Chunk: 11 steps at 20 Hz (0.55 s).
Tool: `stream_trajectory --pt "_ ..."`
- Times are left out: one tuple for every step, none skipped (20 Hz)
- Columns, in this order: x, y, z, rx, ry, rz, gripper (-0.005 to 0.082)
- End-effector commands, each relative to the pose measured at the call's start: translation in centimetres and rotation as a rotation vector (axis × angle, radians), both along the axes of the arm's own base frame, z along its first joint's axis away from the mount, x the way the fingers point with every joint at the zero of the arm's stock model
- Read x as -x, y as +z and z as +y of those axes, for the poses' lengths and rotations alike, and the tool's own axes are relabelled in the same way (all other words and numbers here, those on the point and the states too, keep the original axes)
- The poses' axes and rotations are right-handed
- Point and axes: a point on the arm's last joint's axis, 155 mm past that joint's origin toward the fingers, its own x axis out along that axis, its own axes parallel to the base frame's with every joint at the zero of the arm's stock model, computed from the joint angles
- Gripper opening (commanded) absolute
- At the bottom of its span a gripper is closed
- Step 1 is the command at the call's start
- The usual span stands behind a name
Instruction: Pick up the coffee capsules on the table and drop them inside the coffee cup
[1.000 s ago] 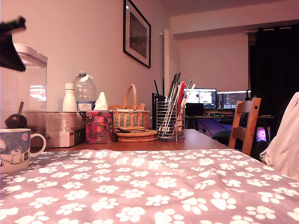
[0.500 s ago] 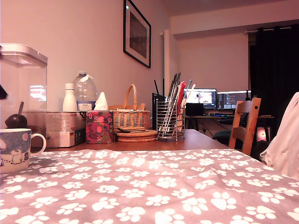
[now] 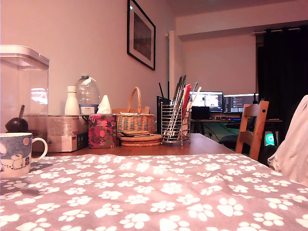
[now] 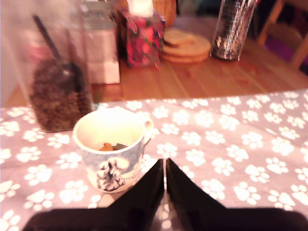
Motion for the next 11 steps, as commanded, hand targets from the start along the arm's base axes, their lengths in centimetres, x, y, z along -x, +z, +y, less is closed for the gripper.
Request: stream_trajectory --pt "0.6 -1.0 0.2 0.006 0.008 -0.002 -0.0021" --pt "1.0 -1.0 0.2 0.007 0.008 -0.01 -0.0021" --pt "1.2 -1.0 0.2 0.007 0.008 -0.018 -0.0021" --pt "1.5 -1.0 0.2 0.008 0.008 -0.021 -0.0021" --pt "1.7 -0.9 0.3 0.007 0.012 -0.024 -0.0021" --pt "2.0 -0.9 0.3 0.007 0.016 -0.026 -0.0021" --pt "2.1 -0.8 0.5 0.006 0.023 -0.03 -0.0021" --pt "2.3 -1.0 0.6 0.005 0.029 -0.025 -0.0021" --pt "2.5 -1.0 0.7 0.003 0.037 -0.026 -0.0021" --pt "2.7 -1.0 0.8 0.003 0.041 -0.028 -0.0021" --pt "2.8 -0.9 0.9 0.002 0.045 -0.032 -0.0021"
